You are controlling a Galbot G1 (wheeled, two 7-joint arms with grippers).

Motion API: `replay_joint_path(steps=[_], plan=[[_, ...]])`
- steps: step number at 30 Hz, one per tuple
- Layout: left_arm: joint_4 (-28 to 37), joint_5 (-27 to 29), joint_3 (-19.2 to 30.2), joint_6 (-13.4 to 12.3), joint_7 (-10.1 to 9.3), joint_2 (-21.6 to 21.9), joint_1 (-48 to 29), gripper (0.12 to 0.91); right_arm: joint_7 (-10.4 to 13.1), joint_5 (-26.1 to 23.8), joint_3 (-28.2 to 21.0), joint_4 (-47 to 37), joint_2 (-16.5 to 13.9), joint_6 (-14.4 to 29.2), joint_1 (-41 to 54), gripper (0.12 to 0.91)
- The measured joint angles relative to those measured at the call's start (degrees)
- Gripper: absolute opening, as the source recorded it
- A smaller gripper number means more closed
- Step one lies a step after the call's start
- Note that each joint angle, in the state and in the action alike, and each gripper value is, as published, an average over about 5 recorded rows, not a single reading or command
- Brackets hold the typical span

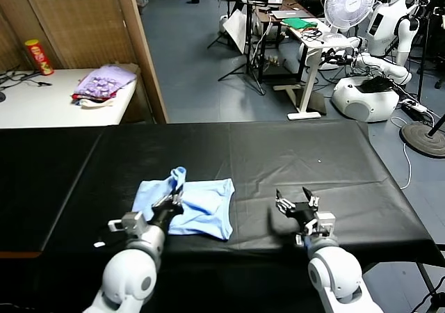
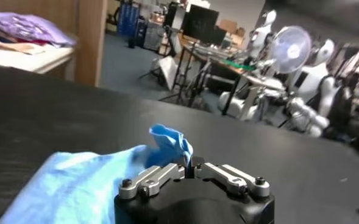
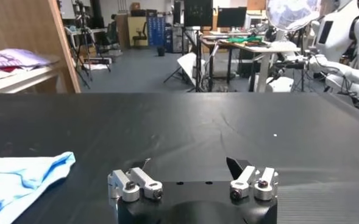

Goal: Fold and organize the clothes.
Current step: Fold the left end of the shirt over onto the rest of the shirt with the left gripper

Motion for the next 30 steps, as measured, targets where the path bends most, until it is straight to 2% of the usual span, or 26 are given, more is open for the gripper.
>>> replay_joint_path(steps=[10,19,25,28,30], plan=[[-2.0,-0.2,3.1,0.9,-0.34,-2.6,0.7,0.157,0.0,-0.1,-0.4,-0.8,0.1,0.0,0.4,0.798],[1.5,4.3,5.2,-1.2,0.58,-7.0,-0.4,0.157,-0.3,-0.2,-0.4,-1.2,0.1,0.1,-0.2,0.798],[3.9,4.3,5.7,-1.0,-0.04,-9.2,-0.7,0.157,-0.3,-0.2,-0.8,-2.0,0.0,0.2,0.6,0.798],[4.6,4.4,6.3,-0.9,-0.43,-10.1,-0.8,0.193,-0.8,-0.2,-1.6,-2.3,-0.2,0.3,1.3,0.798],[4.7,4.0,6.7,-1.1,-0.48,-10.7,-0.6,0.273,-1.3,-0.2,-2.2,-2.5,-0.4,0.2,1.7,0.798]])
